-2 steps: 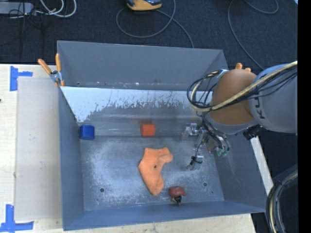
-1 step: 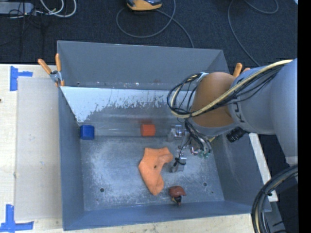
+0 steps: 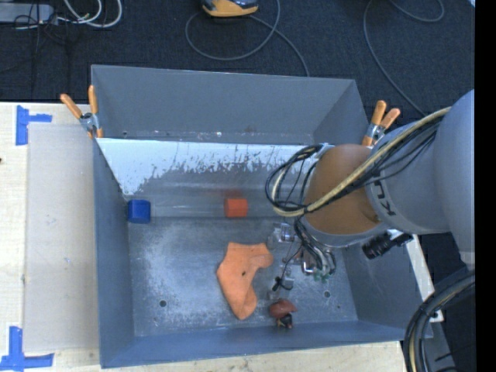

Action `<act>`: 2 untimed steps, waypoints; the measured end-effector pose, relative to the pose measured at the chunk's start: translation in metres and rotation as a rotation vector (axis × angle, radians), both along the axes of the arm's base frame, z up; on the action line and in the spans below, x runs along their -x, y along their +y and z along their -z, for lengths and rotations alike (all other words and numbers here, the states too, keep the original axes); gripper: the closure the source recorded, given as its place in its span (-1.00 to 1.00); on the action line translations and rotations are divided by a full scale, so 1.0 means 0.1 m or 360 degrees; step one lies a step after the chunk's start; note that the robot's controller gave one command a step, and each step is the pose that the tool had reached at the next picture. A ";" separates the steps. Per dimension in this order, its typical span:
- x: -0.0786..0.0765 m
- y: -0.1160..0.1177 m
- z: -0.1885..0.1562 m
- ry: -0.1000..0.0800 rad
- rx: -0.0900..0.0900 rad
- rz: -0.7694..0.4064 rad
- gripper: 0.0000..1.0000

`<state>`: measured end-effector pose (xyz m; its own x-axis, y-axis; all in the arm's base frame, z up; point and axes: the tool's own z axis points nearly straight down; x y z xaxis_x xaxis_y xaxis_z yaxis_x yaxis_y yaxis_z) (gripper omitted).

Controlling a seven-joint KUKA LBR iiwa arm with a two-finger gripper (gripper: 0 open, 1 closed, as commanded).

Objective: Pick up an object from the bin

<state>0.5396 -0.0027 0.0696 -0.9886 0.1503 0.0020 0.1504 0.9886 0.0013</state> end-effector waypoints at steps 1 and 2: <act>0.05 0.35 0.00 0.0006 0.0001 -0.0067 -1.00; -0.25 0.51 0.00 0.0000 -0.0001 -0.0279 -1.00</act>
Offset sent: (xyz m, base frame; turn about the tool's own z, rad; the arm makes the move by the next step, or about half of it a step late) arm 0.0295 0.0523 0.0004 -0.1808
